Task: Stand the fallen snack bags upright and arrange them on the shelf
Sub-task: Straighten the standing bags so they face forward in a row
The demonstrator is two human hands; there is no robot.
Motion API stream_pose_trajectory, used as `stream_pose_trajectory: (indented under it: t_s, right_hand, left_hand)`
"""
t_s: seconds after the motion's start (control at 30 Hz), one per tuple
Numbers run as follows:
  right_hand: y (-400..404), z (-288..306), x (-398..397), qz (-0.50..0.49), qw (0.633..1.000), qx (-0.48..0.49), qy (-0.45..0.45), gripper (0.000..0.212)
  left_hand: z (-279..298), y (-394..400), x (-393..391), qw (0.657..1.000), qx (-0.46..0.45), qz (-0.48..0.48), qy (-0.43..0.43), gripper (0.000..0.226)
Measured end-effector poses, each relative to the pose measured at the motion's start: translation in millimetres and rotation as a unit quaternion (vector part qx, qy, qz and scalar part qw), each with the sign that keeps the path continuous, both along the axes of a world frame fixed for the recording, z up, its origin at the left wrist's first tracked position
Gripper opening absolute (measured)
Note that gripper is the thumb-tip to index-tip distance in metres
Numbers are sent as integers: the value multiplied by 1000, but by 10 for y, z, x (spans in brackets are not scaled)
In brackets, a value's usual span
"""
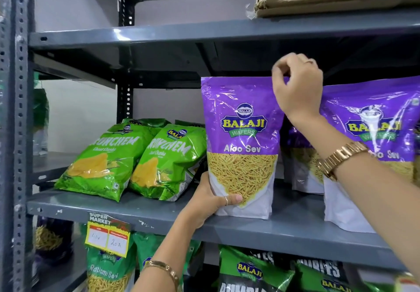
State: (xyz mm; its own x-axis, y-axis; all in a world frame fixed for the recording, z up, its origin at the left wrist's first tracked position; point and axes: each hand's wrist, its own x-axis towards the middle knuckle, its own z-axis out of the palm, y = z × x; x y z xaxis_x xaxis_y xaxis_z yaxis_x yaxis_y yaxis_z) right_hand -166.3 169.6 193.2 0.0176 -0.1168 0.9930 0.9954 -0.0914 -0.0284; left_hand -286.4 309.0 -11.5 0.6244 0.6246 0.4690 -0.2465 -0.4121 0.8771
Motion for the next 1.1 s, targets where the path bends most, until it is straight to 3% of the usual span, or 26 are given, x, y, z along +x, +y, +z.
stream_pose_trajectory:
  t_s: [0.2,0.27,0.33,0.4,0.43,0.5,0.57,0.67,0.77,0.87,1.0,1.1]
  right_hand:
    - [-366,-521,351,-45,996,61,38,19]
    - [-497,-693,469,-71,995,59,36,19]
    - [-597,-827,561,-105,993,45,33,20]
    - [-670,-927,631,-146,989,23,27,23]
    - [-694,-961,656,-160,987,15,26,25]
    - [-774,-1029,716,-175,984,10,29,31]
    - [-888,-1107,813,-166,985,23,48,38]
    - [-1082,-1279,1025,-109,981,35,155,48]
    - [-1220,-1485,1259,-6,960,29,279,54]
    - [-1279,-1716,1485,73,932,-23,354,49]
    - [-1256,-1886,1664,158,864,-96,468,56]
    - [-1221,-1900,1682,200,855,-130,461,54]
  left_hand:
    - [49,-102,-39,998,23,32,-39,121]
    - [58,-207,-29,990,76,103,-62,122]
    - [33,-339,14,940,215,262,-38,122]
    - [-30,-501,117,849,361,386,4,117]
    - [-45,-582,178,822,401,404,10,112]
    - [-36,-758,324,803,447,393,-1,103]
    - [-7,-911,479,800,473,369,-1,98]
    - [12,-1106,712,803,505,317,6,87]
    - [10,-1252,911,878,441,182,31,73]
    - [20,-1373,1111,938,316,74,123,81]
    - [62,-1442,1311,929,294,23,223,57]
    - [51,-1377,1358,932,268,3,246,49]
